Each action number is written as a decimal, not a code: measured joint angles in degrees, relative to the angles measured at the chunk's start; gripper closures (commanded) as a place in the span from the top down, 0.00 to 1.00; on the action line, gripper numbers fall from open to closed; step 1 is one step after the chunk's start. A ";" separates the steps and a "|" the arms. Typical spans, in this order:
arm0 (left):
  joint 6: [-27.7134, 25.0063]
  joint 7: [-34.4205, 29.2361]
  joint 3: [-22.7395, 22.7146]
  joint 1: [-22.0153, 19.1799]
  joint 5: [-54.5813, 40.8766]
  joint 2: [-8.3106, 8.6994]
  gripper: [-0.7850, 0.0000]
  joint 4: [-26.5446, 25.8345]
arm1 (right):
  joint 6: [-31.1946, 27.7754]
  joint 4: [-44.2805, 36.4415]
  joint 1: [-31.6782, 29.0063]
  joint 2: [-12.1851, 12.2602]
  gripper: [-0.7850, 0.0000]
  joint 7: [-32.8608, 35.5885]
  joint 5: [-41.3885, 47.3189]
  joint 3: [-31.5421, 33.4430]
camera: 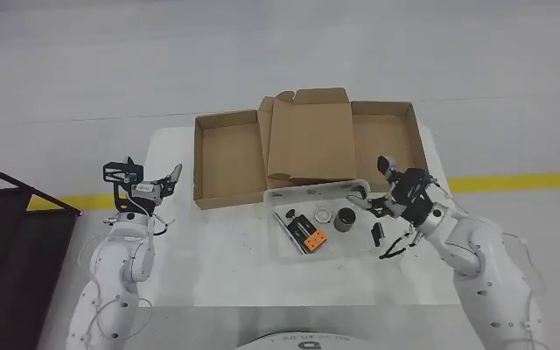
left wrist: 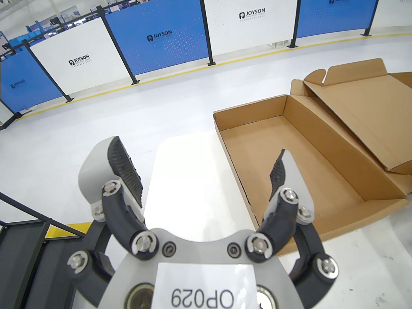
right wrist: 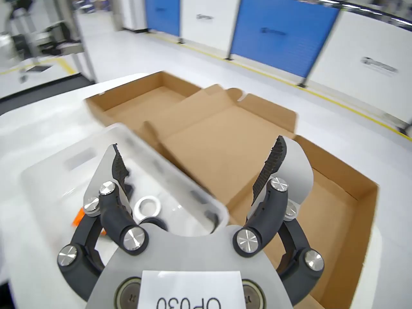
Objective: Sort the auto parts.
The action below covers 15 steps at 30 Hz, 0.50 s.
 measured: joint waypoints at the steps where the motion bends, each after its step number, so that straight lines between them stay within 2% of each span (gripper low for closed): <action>1: 0.00 0.00 0.00 0.00 0.00 0.00 1.00 0.00 | -2.79 -0.69 -0.47 0.18 1.00 1.47 -0.23 0.22; 3: 0.00 0.00 0.00 0.00 0.00 0.00 1.00 0.00 | -6.39 -2.02 -1.21 0.49 1.00 4.71 -0.57 0.14; 5: 0.00 0.00 0.00 0.00 0.00 0.00 1.00 0.00 | -7.07 -2.61 -1.44 0.66 1.00 7.18 -0.47 -0.48; 15: 0.00 0.00 0.00 0.00 0.00 0.00 1.00 0.00 | -2.21 -0.67 3.37 1.18 1.00 21.19 0.83 -5.80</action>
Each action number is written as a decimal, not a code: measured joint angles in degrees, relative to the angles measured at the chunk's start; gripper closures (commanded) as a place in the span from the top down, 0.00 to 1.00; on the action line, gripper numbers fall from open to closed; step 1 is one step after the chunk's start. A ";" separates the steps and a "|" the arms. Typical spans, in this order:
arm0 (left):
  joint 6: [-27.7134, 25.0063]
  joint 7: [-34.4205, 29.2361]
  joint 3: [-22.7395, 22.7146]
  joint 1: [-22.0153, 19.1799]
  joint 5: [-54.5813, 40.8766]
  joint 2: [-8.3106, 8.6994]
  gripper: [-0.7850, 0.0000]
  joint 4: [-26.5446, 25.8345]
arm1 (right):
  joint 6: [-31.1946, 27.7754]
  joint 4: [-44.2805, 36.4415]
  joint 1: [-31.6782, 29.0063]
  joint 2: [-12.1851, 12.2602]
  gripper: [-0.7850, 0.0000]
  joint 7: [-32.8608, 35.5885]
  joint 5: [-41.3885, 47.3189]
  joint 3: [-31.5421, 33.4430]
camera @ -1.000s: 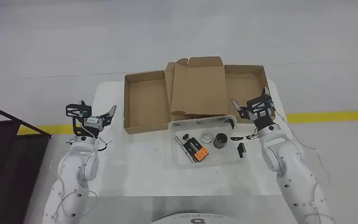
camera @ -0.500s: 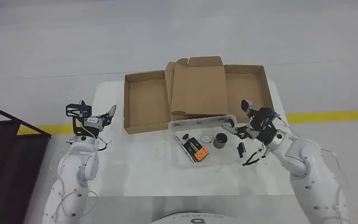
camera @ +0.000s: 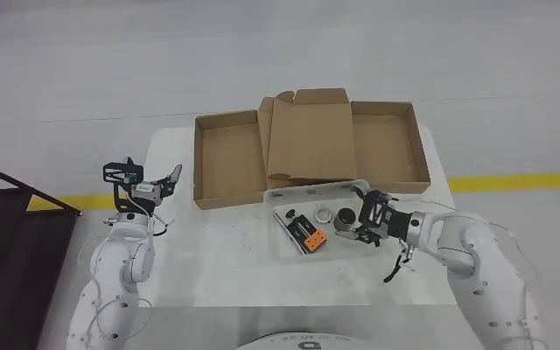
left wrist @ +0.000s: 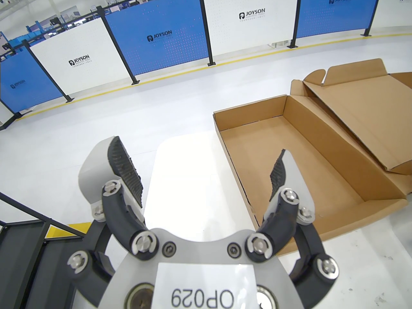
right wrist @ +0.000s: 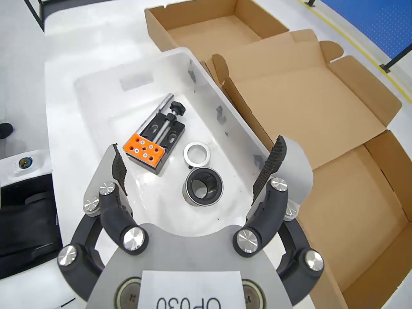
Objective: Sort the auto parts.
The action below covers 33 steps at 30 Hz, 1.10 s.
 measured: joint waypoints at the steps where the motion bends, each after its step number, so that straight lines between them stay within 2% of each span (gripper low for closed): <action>1: 0.00 0.00 0.00 0.00 0.00 0.00 1.00 0.00 | 0.64 0.15 0.46 0.05 0.94 1.43 -0.17 -0.36; 4: 0.00 0.00 0.00 0.00 0.00 0.00 1.00 0.00 | 1.25 0.65 1.19 0.30 0.86 4.48 -0.30 -0.64; 9: 0.00 0.00 0.00 0.00 0.00 0.00 1.00 0.00 | 3.42 0.83 1.15 0.68 0.80 8.10 -2.91 -0.84; 15: 0.00 0.00 0.00 0.00 0.00 0.00 1.00 0.00 | 5.24 1.62 2.03 0.86 0.71 9.37 -3.92 -2.57; 17: 0.00 0.00 0.00 0.00 0.00 0.00 1.00 0.00 | 5.75 1.79 2.42 0.90 0.64 9.77 -4.32 -3.17; 21: 0.00 0.00 0.00 0.00 0.00 0.00 1.00 0.00 | 6.71 2.25 3.42 0.98 0.60 10.36 -4.57 -4.39; 23: 0.00 0.00 0.00 0.00 0.00 0.00 1.00 0.00 | 7.07 2.67 3.87 1.03 0.56 10.57 -4.30 -4.67; 24: 0.00 0.00 0.00 0.00 0.00 0.00 1.00 0.00 | 7.31 3.02 4.18 1.07 0.50 10.82 -4.11 -4.83; 33: 0.00 0.00 0.00 0.00 0.00 0.00 1.00 0.00 | 9.36 5.10 6.43 1.28 0.48 13.35 -3.49 -6.52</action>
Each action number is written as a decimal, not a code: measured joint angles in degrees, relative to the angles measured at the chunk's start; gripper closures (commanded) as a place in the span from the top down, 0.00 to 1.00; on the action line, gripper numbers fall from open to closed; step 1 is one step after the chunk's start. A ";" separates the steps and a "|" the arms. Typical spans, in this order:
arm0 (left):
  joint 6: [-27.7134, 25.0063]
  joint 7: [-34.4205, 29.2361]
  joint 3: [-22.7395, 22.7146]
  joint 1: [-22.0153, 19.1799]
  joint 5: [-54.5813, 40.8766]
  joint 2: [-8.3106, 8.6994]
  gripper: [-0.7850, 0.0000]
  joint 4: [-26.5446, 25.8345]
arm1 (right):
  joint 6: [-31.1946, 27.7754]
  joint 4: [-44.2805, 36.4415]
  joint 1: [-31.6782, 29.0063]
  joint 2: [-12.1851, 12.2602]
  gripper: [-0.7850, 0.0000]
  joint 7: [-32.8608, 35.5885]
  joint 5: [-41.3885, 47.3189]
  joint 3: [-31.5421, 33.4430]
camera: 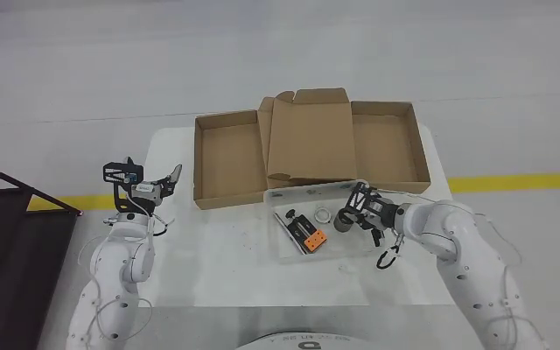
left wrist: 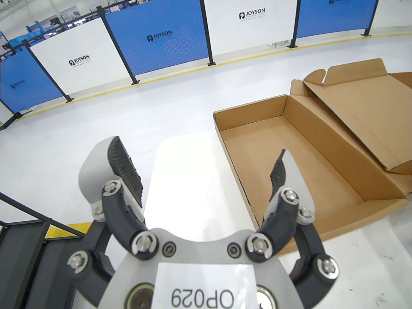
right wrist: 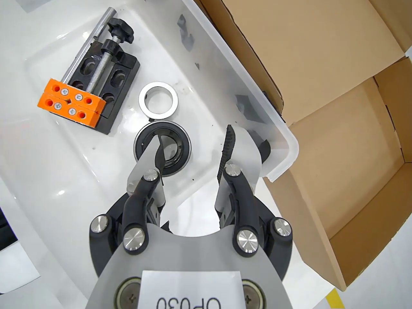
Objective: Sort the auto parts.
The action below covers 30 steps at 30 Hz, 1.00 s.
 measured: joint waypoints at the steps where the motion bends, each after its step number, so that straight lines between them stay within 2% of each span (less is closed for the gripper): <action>1: 0.00 0.00 0.00 0.00 0.00 0.00 1.00 0.00 | 0.06 0.14 0.13 0.03 0.48 0.10 0.05 -0.08; 22: 0.00 0.00 0.00 0.00 0.00 0.00 1.00 0.00 | 1.55 2.24 3.96 0.46 0.47 4.09 -0.28 -5.04; 30: 0.00 0.00 0.00 0.00 0.00 0.00 1.00 0.00 | 1.90 4.19 6.35 0.45 0.40 5.65 -0.14 -7.63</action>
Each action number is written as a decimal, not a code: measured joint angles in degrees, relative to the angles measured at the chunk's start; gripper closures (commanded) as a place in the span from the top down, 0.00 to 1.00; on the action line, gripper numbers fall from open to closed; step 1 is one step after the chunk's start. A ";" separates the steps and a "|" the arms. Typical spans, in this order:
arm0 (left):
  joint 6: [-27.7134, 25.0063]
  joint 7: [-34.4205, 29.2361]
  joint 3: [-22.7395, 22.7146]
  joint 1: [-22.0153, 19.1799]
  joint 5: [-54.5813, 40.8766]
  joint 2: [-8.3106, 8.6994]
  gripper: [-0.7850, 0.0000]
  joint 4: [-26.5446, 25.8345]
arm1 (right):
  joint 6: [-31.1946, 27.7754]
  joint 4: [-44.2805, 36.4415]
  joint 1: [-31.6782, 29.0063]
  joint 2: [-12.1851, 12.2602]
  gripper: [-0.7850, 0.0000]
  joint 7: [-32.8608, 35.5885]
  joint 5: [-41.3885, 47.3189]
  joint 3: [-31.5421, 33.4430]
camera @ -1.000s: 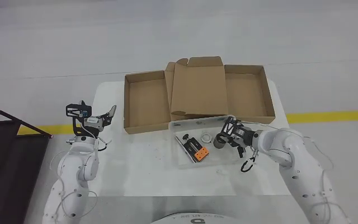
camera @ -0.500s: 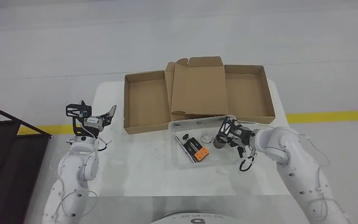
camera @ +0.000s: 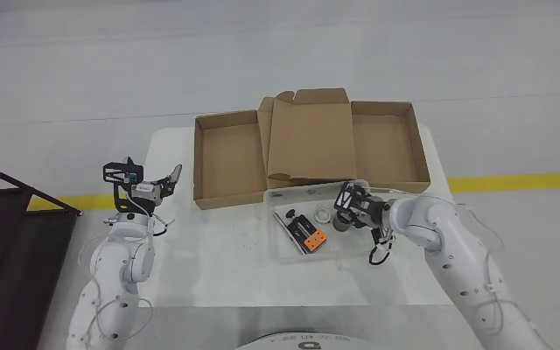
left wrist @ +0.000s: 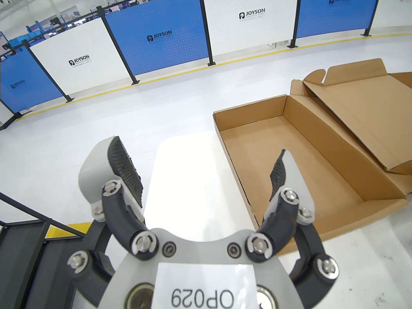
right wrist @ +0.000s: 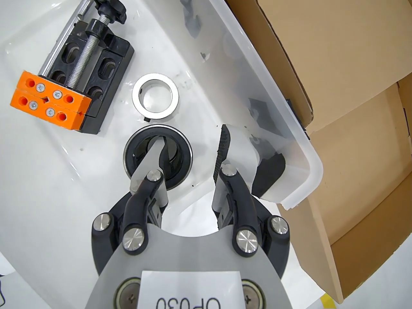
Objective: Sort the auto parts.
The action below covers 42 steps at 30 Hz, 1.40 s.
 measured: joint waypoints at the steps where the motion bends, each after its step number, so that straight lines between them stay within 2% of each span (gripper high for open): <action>1: 0.00 0.00 0.00 0.00 0.00 0.00 1.00 0.00 | -0.07 0.24 0.28 0.00 0.40 0.29 0.00 -0.29; 2: 0.00 0.00 0.00 0.00 0.00 0.00 1.00 0.00 | -0.15 0.46 0.55 0.00 0.40 0.56 -0.02 -0.57; 4: 0.00 0.00 0.00 0.00 0.00 0.00 1.00 0.00 | -0.29 0.94 1.11 0.02 0.32 0.97 -0.02 -1.13; 5: 0.00 0.00 0.00 0.00 0.00 0.00 1.00 0.00 | -0.38 1.12 1.30 0.04 0.25 1.03 0.07 -1.29; 7: 0.00 0.00 0.00 0.00 0.00 0.00 1.00 0.00 | -0.76 1.43 1.59 0.11 0.03 0.74 0.46 -1.45; 8: 0.00 0.00 0.00 0.00 0.00 0.00 1.00 0.00 | -1.06 1.54 1.64 0.16 0.00 0.44 0.70 -1.40; 16: 0.00 0.00 0.00 0.00 0.00 0.00 1.00 0.00 | -5.80 1.22 0.26 1.04 0.00 -4.21 4.27 1.53; 26: 0.00 0.00 0.00 0.00 0.00 0.00 1.00 0.00 | -17.28 1.94 -3.22 2.73 0.00 -15.11 13.37 8.59; 35: 0.00 0.00 0.00 0.00 0.00 0.00 1.00 0.00 | -17.26 3.48 -6.00 4.44 0.00 -28.65 20.39 13.85; 39: 0.00 0.00 0.00 0.00 0.00 0.00 1.00 0.00 | -17.25 7.33 -7.42 4.83 0.00 -35.67 26.19 16.31; 42: 0.00 0.00 0.00 0.00 0.00 0.00 1.00 0.00 | -14.70 11.22 -6.31 4.96 0.00 -35.53 32.37 16.72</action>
